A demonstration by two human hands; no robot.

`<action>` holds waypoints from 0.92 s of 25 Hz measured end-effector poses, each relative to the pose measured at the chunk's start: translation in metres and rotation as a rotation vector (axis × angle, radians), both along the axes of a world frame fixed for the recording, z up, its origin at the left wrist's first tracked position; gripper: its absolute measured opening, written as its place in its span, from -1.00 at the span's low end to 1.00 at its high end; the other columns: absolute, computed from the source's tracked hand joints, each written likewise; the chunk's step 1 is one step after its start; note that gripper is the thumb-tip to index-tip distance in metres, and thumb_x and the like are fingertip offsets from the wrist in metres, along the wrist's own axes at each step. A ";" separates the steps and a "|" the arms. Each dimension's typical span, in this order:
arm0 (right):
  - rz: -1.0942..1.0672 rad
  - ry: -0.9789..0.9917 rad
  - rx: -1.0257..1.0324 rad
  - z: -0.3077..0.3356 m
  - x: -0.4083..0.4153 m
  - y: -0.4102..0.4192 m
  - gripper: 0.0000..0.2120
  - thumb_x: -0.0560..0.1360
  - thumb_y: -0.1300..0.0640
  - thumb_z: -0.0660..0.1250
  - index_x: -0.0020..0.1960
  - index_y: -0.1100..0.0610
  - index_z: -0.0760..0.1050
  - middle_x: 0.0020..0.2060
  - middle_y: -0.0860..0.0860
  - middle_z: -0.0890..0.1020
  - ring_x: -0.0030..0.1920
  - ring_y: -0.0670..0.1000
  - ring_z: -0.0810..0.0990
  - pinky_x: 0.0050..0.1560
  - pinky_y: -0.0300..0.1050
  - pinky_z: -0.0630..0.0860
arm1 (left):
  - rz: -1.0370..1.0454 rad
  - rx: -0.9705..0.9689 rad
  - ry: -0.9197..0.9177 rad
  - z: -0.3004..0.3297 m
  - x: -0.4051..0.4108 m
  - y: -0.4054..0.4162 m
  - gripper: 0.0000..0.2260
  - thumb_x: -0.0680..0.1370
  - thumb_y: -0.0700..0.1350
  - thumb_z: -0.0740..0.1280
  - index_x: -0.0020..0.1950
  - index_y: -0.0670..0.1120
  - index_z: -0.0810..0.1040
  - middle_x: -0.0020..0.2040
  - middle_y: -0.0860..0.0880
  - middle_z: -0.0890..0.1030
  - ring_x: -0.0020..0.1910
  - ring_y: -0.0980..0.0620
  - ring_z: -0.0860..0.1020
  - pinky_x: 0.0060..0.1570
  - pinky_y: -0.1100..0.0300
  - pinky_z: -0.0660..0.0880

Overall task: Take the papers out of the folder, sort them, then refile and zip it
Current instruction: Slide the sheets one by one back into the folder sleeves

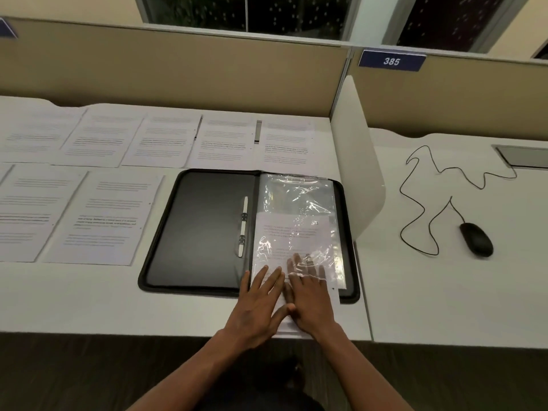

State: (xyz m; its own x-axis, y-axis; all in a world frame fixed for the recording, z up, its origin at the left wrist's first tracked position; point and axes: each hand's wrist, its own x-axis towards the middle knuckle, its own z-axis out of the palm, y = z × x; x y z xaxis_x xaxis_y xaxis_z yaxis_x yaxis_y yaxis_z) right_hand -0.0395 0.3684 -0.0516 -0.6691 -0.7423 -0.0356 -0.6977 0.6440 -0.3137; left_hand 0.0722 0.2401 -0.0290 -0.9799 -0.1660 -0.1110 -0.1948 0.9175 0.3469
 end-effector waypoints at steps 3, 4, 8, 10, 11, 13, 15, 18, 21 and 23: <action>-0.132 -0.001 -0.082 0.009 -0.013 -0.015 -0.57 0.61 -0.10 0.26 0.36 0.13 0.51 0.38 0.14 0.52 0.40 0.18 0.47 0.44 0.15 0.39 | -0.009 0.029 -0.018 0.004 0.000 -0.006 -0.29 0.58 0.40 -0.25 0.63 0.05 0.01 0.63 0.10 -0.05 0.61 0.06 -0.17 0.53 -0.08 -0.34; -0.131 0.018 -0.138 0.007 -0.011 -0.014 -0.62 0.58 -0.08 0.31 0.27 0.14 0.57 0.28 0.14 0.58 0.30 0.17 0.54 0.36 0.15 0.48 | -0.012 0.048 -0.019 0.005 0.000 -0.009 -0.29 0.57 0.40 -0.26 0.63 0.06 0.00 0.63 0.11 -0.05 0.61 0.07 -0.16 0.53 -0.05 -0.33; 0.001 0.041 -0.032 -0.001 0.000 -0.009 -0.43 0.64 -0.20 -0.01 0.53 0.05 0.34 0.51 0.05 0.37 0.54 0.09 0.26 0.55 0.17 0.16 | -0.032 0.132 -0.005 0.011 0.001 -0.013 -0.33 0.60 0.36 -0.14 0.63 0.04 0.00 0.63 0.12 -0.04 0.61 0.08 -0.11 0.51 0.12 -0.22; -0.044 0.004 0.017 -0.003 -0.012 -0.017 -0.35 0.62 -0.26 -0.18 0.62 -0.02 0.14 0.60 -0.06 0.16 0.61 -0.02 0.00 0.59 0.13 -0.06 | -0.045 0.128 0.004 0.012 0.001 -0.015 -0.35 0.63 0.34 -0.07 0.63 0.03 0.02 0.63 0.12 -0.03 0.61 0.08 -0.11 0.49 0.16 -0.20; -0.052 -0.008 0.035 -0.003 -0.018 -0.023 -0.32 0.59 -0.27 -0.22 0.62 -0.03 0.12 0.60 -0.07 0.12 0.60 -0.08 -0.07 0.60 0.11 -0.09 | -0.049 0.135 -0.004 0.012 0.002 -0.016 -0.36 0.64 0.33 -0.06 0.63 0.04 0.00 0.63 0.12 -0.05 0.60 0.09 -0.13 0.50 0.16 -0.21; -0.076 -0.007 -0.001 0.003 -0.021 -0.032 -0.32 0.56 -0.26 -0.10 0.58 0.03 0.24 0.59 0.01 0.22 0.60 -0.01 0.03 0.60 0.12 0.01 | -0.059 0.162 -0.027 0.012 0.002 -0.019 -0.36 0.64 0.33 -0.06 0.63 0.05 -0.04 0.62 0.14 -0.10 0.60 0.12 -0.16 0.52 0.16 -0.21; -0.119 0.022 -0.081 0.008 -0.016 -0.034 -0.41 0.55 -0.19 0.13 0.46 0.11 0.42 0.45 0.15 0.44 0.50 0.19 0.34 0.49 0.12 0.26 | -0.064 0.184 -0.031 0.014 0.003 -0.021 -0.36 0.63 0.33 -0.06 0.63 0.04 -0.04 0.62 0.14 -0.09 0.59 0.14 -0.15 0.57 0.11 -0.15; -0.107 0.094 -0.119 -0.002 -0.013 -0.035 -0.47 0.55 -0.16 0.17 0.44 0.04 0.45 0.40 0.13 0.48 0.48 0.12 0.28 0.48 0.14 0.33 | -0.066 0.200 -0.027 0.014 0.004 -0.025 -0.35 0.62 0.35 -0.06 0.63 0.06 -0.05 0.62 0.15 -0.10 0.59 0.15 -0.14 0.58 0.08 -0.10; -0.095 0.054 0.012 -0.010 -0.034 -0.048 -0.48 0.65 -0.20 0.00 0.52 -0.01 0.32 0.50 0.07 0.34 0.58 0.06 0.03 0.52 0.10 0.04 | -0.081 0.197 -0.012 0.014 0.004 -0.028 -0.34 0.62 0.37 -0.08 0.63 0.09 -0.09 0.62 0.16 -0.11 0.59 0.16 -0.14 0.56 0.15 -0.14; -0.106 -0.002 0.074 -0.013 -0.044 -0.058 -0.46 0.68 -0.20 -0.16 0.56 -0.02 0.22 0.58 0.02 0.18 0.61 0.07 -0.07 0.50 0.12 -0.02 | -0.087 0.206 -0.021 0.015 0.004 -0.029 -0.35 0.62 0.37 -0.09 0.62 0.13 -0.14 0.62 0.17 -0.13 0.59 0.16 -0.16 0.55 0.15 -0.16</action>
State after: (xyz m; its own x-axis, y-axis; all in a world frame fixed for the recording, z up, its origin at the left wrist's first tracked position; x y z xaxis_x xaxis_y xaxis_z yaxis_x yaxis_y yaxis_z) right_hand -0.0836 0.3109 -0.0645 -0.7433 -0.6630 -0.0891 -0.6243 0.7353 -0.2638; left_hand 0.0763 0.2113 -0.0140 -0.9866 -0.0526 -0.1544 -0.1271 0.8413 0.5254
